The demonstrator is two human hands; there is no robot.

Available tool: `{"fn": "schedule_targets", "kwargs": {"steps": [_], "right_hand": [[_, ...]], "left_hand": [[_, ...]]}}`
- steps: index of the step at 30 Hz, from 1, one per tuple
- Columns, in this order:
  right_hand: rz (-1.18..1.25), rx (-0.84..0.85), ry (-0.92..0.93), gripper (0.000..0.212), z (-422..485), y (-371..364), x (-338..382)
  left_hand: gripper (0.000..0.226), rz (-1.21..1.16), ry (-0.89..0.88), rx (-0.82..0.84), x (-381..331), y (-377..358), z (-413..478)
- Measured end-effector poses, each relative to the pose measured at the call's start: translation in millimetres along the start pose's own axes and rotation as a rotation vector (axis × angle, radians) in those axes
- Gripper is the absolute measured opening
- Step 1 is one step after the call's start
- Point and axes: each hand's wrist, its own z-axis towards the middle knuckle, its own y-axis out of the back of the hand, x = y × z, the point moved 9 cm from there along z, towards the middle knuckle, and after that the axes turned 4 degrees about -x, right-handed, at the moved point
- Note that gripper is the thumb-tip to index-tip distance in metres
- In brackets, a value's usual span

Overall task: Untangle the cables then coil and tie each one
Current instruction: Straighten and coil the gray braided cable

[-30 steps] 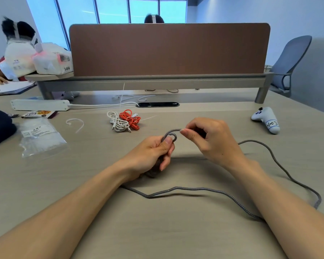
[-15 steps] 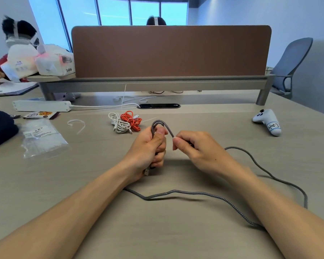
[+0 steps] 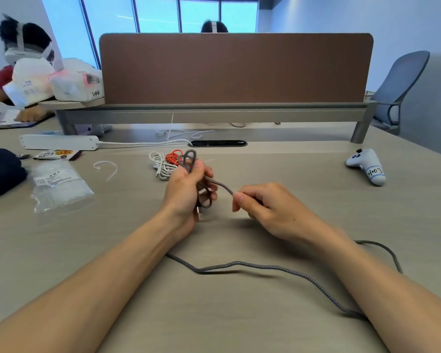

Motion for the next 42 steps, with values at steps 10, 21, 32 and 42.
{"fn": "schedule_targets", "kwargs": {"steps": [10, 21, 32, 42], "right_hand": [[-0.074, 0.044, -0.090, 0.035, -4.1, 14.1, -17.6], [0.097, -0.173, -0.043, 0.017, -5.8, 45.0, -21.7], [-0.089, -0.503, 0.111, 0.027, -10.4, 60.2, -7.2], [-0.077, -0.507, 0.168, 0.028, -9.1, 55.7, 3.5]], "left_hand": [[0.042, -0.573, 0.159, -0.078, -4.3, 34.8, 24.4], [0.044, -0.261, 0.272, 0.058, 2.4, 19.0, 11.1], [0.033, 0.266, 0.223, 0.438, 20.7, -26.6, -24.0], [0.025, 0.455, 0.130, 0.552, 28.4, -37.6, -32.0]]}}
